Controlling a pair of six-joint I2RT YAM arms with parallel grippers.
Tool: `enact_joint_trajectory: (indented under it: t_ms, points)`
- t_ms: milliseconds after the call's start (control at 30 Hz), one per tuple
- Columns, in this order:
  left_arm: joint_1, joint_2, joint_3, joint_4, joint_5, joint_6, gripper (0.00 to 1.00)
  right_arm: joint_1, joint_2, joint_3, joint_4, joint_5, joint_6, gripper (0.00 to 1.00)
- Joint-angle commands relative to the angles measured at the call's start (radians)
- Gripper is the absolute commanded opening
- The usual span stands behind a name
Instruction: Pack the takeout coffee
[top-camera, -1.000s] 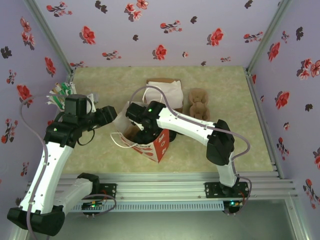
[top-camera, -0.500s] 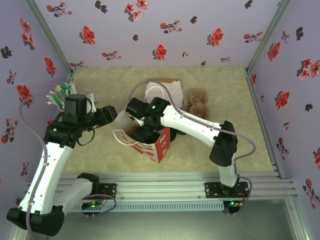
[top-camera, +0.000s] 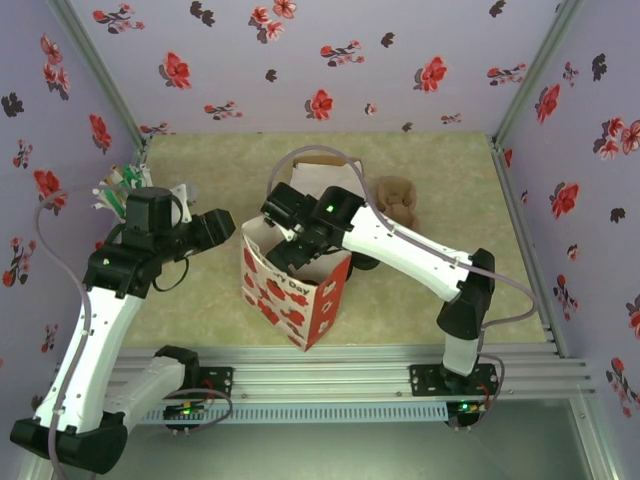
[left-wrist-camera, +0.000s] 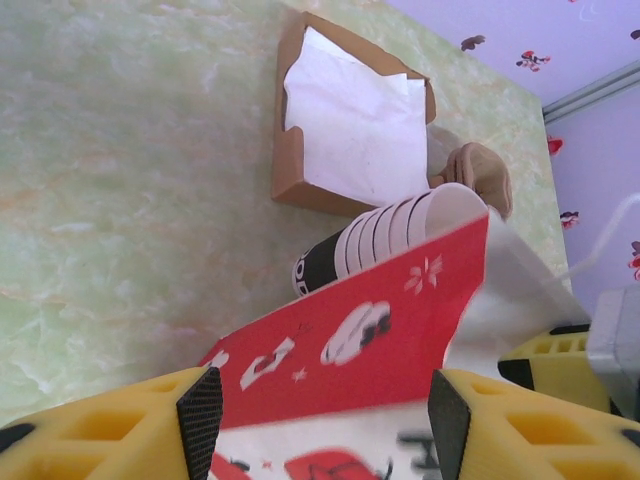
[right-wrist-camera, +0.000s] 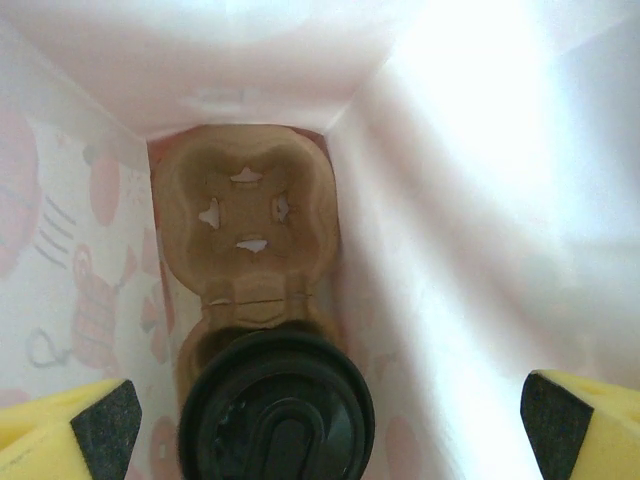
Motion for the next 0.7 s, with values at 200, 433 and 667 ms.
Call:
enact_joint_trajectory:
  t_ms: [200,433,667]
  points:
    - [-0.017,-0.025,0.013,0.018,0.004,-0.017,0.59,0.001,-0.006,-0.010,0.009,0.021,0.020,0.99]
    - [-0.018,-0.051,-0.011,0.011,0.004,-0.025,0.59,0.002,-0.024,0.016,-0.001,0.027,0.027,0.99]
    - [-0.021,-0.121,-0.045,-0.021,0.004,-0.046,0.59,0.012,-0.037,0.032,-0.002,0.030,0.032,0.99]
